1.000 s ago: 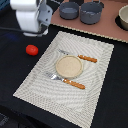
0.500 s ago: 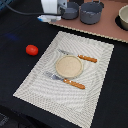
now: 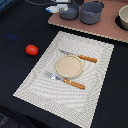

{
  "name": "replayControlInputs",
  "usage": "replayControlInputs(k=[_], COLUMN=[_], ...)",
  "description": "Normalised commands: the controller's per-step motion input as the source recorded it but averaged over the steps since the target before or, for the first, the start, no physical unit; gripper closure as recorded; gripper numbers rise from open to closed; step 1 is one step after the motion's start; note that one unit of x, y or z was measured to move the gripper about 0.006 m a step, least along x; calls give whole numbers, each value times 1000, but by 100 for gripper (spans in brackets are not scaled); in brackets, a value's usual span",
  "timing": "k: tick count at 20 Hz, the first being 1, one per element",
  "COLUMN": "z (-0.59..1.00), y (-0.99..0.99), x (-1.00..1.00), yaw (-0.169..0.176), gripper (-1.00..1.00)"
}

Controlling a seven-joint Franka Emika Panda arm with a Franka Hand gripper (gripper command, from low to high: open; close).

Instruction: Place the pan onto the stove and place the fish and sausage into the pan.

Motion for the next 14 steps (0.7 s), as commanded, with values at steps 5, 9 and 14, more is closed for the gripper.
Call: replayControlInputs(k=[5,9,14], z=[0,0,0], y=[738,699,715], x=[93,186,233], yaw=[0,-1,-1], gripper=[100,100,100])
